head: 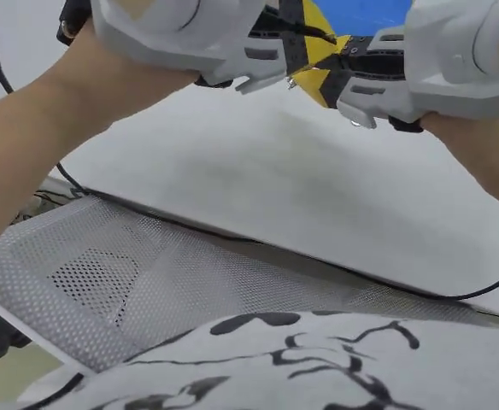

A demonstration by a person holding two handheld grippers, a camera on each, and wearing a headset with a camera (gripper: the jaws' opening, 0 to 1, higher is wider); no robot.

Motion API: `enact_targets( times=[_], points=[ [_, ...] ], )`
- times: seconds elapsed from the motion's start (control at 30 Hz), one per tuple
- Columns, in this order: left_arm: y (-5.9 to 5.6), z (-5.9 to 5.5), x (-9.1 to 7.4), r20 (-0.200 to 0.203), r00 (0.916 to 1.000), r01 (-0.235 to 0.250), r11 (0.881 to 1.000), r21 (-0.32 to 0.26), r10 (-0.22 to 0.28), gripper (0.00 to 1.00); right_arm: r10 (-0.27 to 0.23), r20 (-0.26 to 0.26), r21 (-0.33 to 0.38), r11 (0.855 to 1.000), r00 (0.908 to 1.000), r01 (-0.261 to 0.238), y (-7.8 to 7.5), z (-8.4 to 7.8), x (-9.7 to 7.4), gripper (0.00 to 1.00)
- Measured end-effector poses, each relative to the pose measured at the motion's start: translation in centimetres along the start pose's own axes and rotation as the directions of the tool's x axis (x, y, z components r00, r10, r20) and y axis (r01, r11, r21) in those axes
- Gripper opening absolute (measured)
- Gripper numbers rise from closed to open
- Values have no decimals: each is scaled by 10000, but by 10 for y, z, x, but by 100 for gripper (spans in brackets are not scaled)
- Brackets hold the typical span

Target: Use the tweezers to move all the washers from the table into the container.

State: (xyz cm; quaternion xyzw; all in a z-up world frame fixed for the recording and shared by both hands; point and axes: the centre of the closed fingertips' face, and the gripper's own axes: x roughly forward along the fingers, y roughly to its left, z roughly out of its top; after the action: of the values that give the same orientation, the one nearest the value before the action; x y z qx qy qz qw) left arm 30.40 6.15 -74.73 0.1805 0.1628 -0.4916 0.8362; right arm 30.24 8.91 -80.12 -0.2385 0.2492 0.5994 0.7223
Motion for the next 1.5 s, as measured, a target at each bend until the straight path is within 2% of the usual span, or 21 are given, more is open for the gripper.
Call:
enact_targets(
  times=[0.23,0.3,0.4,0.53,0.57,0.63,0.67,0.73,0.83,0.9,0.97,1.0,1.07,1.13,1.2,1.37,1.5],
  points=[
    [-3,0,1,12,10000,23,10000,29,-23,0,-198,137,194,9996,9997,195,-2,4,-1,10],
    [-3,-1,2,70,10000,-14,10000,4,14,0,-73,122,105,9999,9999,72,-1,3,-1,6],
    [-3,-4,5,-45,9999,91,9994,-338,-93,0,72,-21,89,9999,10000,-71,4,1,0,5],
    [0,-6,6,-107,9994,-348,9980,-523,343,0,-42,-50,13,10000,10000,42,4,1,0,4],
    [3,-8,5,-204,9982,-583,9952,-789,569,3,-94,2,91,9999,10000,94,2,2,-2,4],
    [6,-10,7,-230,9971,-758,9854,-1522,732,10,-192,20,151,9997,9998,191,-1,3,-3,5],
    [11,-11,5,-188,9952,-983,9778,-1849,965,12,-247,-75,181,9995,9997,248,-3,2,-2,5],
    [14,-12,1,-134,9932,-1156,9715,-2068,1154,16,-356,-115,215,9991,9993,359,-6,1,-2,5],
    [17,-17,-8,-386,9865,-1640,9603,-2256,1594,20,-439,-121,357,9984,9990,443,-13,-2,-3,5],
    [16,-19,-16,-453,9805,-1963,9437,-2662,1912,23,-532,-269,451,9975,9982,544,-16,-4,-2,5],
    [12,-24,-25,-603,9726,-2317,9187,-3199,2244,28,-632,-377,497,9966,9973,650,-20,-7,1,5],
    [11,-26,-28,-705,9694,-2451,9124,-3279,2351,34,-610,-426,563,9964,9972,634,-21,-9,3,5],
    [7,-34,-35,-1090,9571,-2898,8945,-3405,2686,45,-604,-506,672,9957,9969,638,-23,-11,6,5],
    [3,-42,-42,-1495,9474,-3179,8853,-3393,2829,54,-557,-544,655,9961,9970,592,-22,-10,8,5],
    [-2,-46,-48,-1604,9391,-3413,8799,-3305,3040,56,-548,-443,578,9967,9975,573,-21,-6,8,5],
    [-11,-55,-55,-1856,9352,-3497,8686,-3511,3016,56,-613,-551,534,9965,9966,643,-23,-6,11,5],
    [-13,-55,-57,-1920,9328,-3559,8635,-3574,3051,54,-609,-543,623,9960,9967,643,-24,-4,12,5]
  ],
)
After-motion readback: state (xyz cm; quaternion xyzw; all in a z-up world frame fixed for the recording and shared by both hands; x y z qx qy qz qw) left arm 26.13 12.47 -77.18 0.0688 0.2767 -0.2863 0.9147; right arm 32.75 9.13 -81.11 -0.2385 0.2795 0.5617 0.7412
